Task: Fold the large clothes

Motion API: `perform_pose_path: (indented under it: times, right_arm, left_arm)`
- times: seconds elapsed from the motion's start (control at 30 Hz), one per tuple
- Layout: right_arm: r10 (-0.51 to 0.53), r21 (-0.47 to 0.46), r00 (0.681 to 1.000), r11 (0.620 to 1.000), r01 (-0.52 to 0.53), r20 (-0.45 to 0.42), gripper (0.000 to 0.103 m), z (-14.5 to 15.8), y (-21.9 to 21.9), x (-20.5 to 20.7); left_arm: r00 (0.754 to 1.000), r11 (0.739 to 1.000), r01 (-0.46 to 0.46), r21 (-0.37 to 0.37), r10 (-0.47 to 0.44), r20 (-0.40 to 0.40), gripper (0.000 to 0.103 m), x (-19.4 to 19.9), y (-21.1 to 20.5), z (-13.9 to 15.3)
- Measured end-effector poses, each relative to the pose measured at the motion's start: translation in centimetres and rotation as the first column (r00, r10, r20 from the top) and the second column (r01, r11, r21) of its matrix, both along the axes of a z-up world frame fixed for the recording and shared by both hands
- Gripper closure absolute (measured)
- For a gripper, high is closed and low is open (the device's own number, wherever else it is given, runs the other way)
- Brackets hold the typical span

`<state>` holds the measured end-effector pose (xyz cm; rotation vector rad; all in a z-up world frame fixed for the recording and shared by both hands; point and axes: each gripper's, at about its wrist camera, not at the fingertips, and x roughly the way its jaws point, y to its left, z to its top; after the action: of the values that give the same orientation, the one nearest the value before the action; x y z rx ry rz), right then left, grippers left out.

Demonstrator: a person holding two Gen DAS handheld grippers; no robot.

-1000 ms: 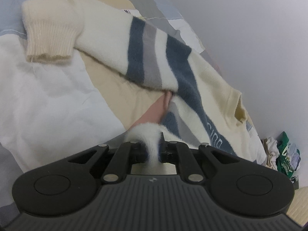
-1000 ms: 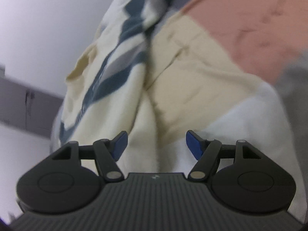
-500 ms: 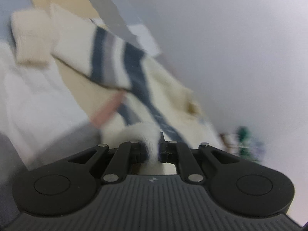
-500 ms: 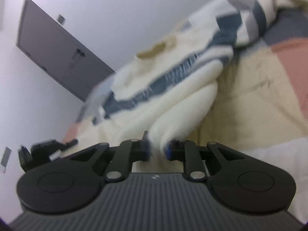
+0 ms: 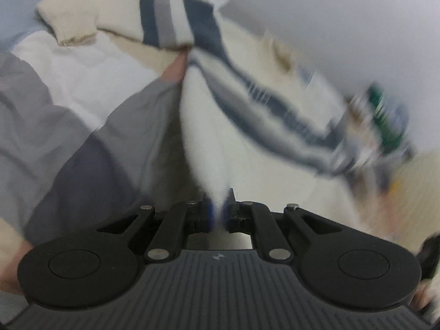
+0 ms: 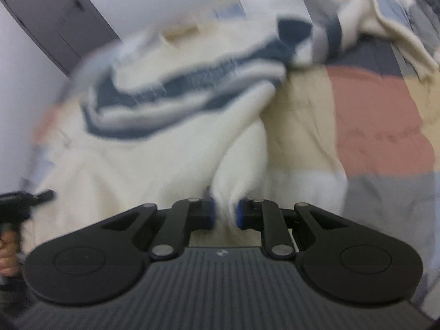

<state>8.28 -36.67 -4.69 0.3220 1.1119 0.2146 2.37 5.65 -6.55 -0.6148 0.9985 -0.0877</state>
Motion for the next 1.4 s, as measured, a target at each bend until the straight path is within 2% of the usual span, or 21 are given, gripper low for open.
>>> perform_pose_path:
  times: [0.1, 0.2, 0.23, 0.27, 0.3, 0.33, 0.37, 0.57, 0.8, 0.87, 1.07, 1.17, 1.23, 1.4]
  right_arm:
    - [-0.017, -0.042, 0.996, 0.999, 0.014, -0.085, 0.084, -2.8, 0.4, 0.8]
    - [-0.029, -0.065, 0.995, 0.998, 0.023, -0.099, 0.082, -3.7, 0.7, 0.8]
    - [-0.037, -0.056, 0.994, 0.998, 0.031, -0.099, 0.077, -3.5, 0.6, 0.7]
    - [-0.045, -0.056, 0.994, 0.998, 0.039, -0.1, 0.069, -3.2, 0.7, 0.6]
    - [-0.053, -0.06, 0.994, 0.997, 0.048, -0.099, 0.065, -2.9, 0.5, 0.4]
    - [-0.062, -0.06, 0.993, 0.997, 0.056, -0.096, 0.051, -2.5, 0.2, 0.3]
    - [-0.068, -0.059, 0.994, 0.996, 0.062, -0.09, 0.042, -2.1, 0.2, -0.2]
    - [-0.057, -0.017, 0.998, 0.998, 0.057, 0.02, 0.042, 0.8, 0.4, -0.5]
    - [-0.011, -0.004, 0.992, 1.0, 0.012, 0.128, 0.043, 1.0, 4.3, 1.6]
    - [-0.005, -0.004, 0.989, 1.0, 0.006, 0.149, 0.043, 0.6, 5.3, 2.4]
    - [0.031, -0.036, 0.974, 0.999, -0.023, 0.225, 0.043, -0.8, 7.9, 4.4]
    - [0.068, -0.094, 0.955, 0.995, -0.042, 0.29, 0.043, -1.8, 8.5, 5.0]
    - [0.081, -0.124, 0.939, 0.991, -0.042, 0.335, 0.043, -2.9, 8.7, 5.5]
    - [0.109, -0.187, 0.92, 0.982, -0.039, 0.378, 0.043, -5.6, 9.1, 7.4]
  left_arm:
    - [0.999, 0.993, 0.041, 0.111, -0.037, -0.036, 0.094, 0.0, -1.6, -0.7]
    - [0.998, 0.991, 0.05, 0.125, -0.045, -0.041, 0.093, -0.2, -1.9, -0.7]
    - [0.998, 0.992, 0.05, 0.119, -0.046, -0.043, 0.087, -1.1, -1.4, -0.5]
    - [0.998, 0.992, 0.047, 0.119, -0.041, -0.047, 0.069, -1.3, -1.3, -0.3]
    - [0.998, 0.992, 0.041, 0.123, -0.036, -0.047, 0.058, -1.3, -1.0, -0.3]
    - [0.999, 0.991, 0.03, 0.132, -0.025, -0.041, 0.04, -1.4, -0.8, -0.1]
    - [1.0, 0.99, 0.018, 0.143, -0.015, -0.023, 0.038, -1.4, -0.8, 0.2]
    - [0.991, 0.963, 0.018, 0.267, -0.052, 0.121, 0.037, -2.0, -3.1, 3.8]
    - [0.977, 0.968, 0.096, 0.234, -0.136, 0.165, 0.037, 1.0, -7.8, 5.3]
    - [0.975, 0.967, 0.108, 0.23, -0.149, 0.166, 0.037, 2.3, -9.1, 4.9]
    - [0.967, 0.946, 0.075, 0.314, -0.146, 0.209, 0.037, 6.6, -12.1, 2.5]
    - [0.969, 0.939, 0.076, 0.337, -0.149, 0.198, 0.037, 8.5, -12.3, 0.5]
    - [0.968, 0.923, 0.07, 0.377, -0.154, 0.198, 0.037, 9.3, -12.1, -0.6]
    - [0.964, 0.903, 0.045, 0.426, -0.152, 0.219, 0.037, 11.0, -11.2, -2.1]
